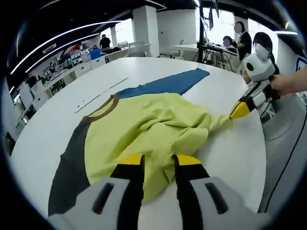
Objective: Fold the garment on the visible template until the final outline fits inside the template.
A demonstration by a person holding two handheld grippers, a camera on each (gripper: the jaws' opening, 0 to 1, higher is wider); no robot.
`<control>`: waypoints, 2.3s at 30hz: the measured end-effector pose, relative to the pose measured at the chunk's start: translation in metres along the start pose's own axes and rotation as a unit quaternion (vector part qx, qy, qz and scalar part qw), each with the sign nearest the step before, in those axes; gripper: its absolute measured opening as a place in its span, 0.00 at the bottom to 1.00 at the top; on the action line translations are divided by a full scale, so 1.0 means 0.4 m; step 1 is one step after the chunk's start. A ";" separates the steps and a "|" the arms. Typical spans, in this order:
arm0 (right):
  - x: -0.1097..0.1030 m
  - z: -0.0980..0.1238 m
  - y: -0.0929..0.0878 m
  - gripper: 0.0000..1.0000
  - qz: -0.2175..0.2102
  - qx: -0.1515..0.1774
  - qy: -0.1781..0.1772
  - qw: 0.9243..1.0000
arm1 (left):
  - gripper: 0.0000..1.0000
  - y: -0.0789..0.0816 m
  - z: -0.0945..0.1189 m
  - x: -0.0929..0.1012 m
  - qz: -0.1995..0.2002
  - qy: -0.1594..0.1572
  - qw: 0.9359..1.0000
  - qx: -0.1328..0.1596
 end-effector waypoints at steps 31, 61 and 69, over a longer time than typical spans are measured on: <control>-0.005 -0.002 -0.006 0.00 -0.011 -0.001 0.003 1.000 | 0.14 -0.099 0.014 0.129 0.066 -0.072 0.995 -0.015; -0.006 -0.005 -0.010 0.00 -0.015 -0.002 0.007 1.000 | 0.17 -0.146 0.025 0.165 0.032 -0.055 0.998 -0.003; -0.005 -0.005 -0.009 0.00 -0.015 -0.001 0.006 1.000 | 0.07 -0.124 0.010 0.170 0.025 -0.052 0.998 0.011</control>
Point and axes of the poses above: the point that each gripper's makers call its tool centre point, and the gripper's own axes: z roughly backward along the fingers, x roughly to its right, y roughly out of its top, the point moved 3 cm from there along z, roughly backward along the fingers, and after that the axes turned 1 degree about -y, right-handed, at the moved point
